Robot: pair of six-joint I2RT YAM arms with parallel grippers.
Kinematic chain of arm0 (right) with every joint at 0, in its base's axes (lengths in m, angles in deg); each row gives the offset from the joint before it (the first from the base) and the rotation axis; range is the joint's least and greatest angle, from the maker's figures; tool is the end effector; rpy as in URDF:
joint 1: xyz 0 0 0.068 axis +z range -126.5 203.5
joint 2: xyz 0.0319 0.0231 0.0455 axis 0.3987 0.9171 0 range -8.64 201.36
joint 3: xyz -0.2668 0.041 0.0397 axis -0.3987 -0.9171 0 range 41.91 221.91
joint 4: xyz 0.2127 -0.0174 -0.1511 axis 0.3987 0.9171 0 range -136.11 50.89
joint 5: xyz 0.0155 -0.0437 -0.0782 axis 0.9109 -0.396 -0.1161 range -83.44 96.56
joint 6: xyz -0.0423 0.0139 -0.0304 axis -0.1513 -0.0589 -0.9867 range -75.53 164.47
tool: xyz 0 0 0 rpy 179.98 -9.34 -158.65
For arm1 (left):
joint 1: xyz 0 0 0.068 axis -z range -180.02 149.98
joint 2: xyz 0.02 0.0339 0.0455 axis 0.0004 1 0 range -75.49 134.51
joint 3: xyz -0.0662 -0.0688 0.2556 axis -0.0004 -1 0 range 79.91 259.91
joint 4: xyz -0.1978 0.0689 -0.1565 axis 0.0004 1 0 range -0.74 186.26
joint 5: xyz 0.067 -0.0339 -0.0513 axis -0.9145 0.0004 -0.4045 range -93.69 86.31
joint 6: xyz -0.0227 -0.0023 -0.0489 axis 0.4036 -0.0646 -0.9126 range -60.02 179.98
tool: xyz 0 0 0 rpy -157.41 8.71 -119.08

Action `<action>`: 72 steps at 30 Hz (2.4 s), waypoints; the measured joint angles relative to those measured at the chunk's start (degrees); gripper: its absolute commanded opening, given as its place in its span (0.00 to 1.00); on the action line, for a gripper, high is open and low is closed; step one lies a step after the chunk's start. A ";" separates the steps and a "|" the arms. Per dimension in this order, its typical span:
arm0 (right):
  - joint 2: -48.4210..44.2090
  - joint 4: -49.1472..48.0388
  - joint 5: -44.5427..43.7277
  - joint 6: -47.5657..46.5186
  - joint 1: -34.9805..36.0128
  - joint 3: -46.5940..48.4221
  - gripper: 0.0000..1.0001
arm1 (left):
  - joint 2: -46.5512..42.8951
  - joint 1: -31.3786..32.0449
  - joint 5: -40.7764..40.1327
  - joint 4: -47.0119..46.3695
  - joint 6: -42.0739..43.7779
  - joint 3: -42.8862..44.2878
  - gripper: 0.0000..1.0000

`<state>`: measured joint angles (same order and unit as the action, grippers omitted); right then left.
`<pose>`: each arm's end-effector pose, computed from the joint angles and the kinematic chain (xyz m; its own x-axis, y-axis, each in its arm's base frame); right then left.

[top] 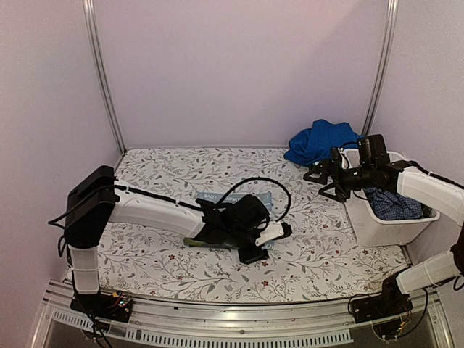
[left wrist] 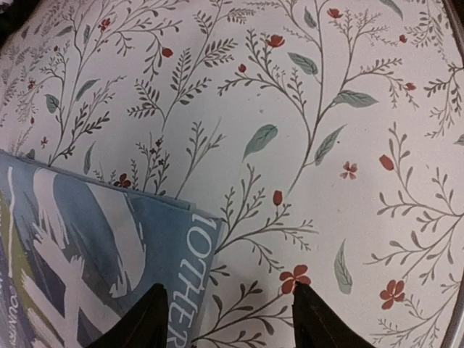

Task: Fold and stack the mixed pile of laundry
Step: Pick up the square-folded T-shirt from the center of the board, then pass from the left arm to the right

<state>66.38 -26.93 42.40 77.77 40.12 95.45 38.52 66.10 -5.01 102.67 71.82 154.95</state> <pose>0.2622 0.1001 0.2676 -0.8828 0.2011 -0.4245 -0.2066 0.6453 0.7354 0.1718 -0.3860 0.1604 -0.1274 0.7945 -0.5938 0.9550 0.2600 0.1430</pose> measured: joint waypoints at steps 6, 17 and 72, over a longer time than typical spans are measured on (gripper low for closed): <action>-1.25 -1.62 1.84 2.93 -0.04 -3.23 0.95 | 6.23 0.52 0.39 0.35 3.48 3.28 0.48; 1.20 -2.29 3.78 5.81 1.09 -6.58 0.90 | 11.17 -1.03 -0.26 -0.72 3.72 8.81 0.00; 48.59 -40.52 13.00 39.39 12.26 8.26 0.12 | 1.01 -5.29 11.43 -0.70 -5.88 7.96 0.02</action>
<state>114.97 -67.46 55.40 117.15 52.38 103.71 39.53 60.82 6.42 101.97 65.94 162.91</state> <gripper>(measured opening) 0.211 0.006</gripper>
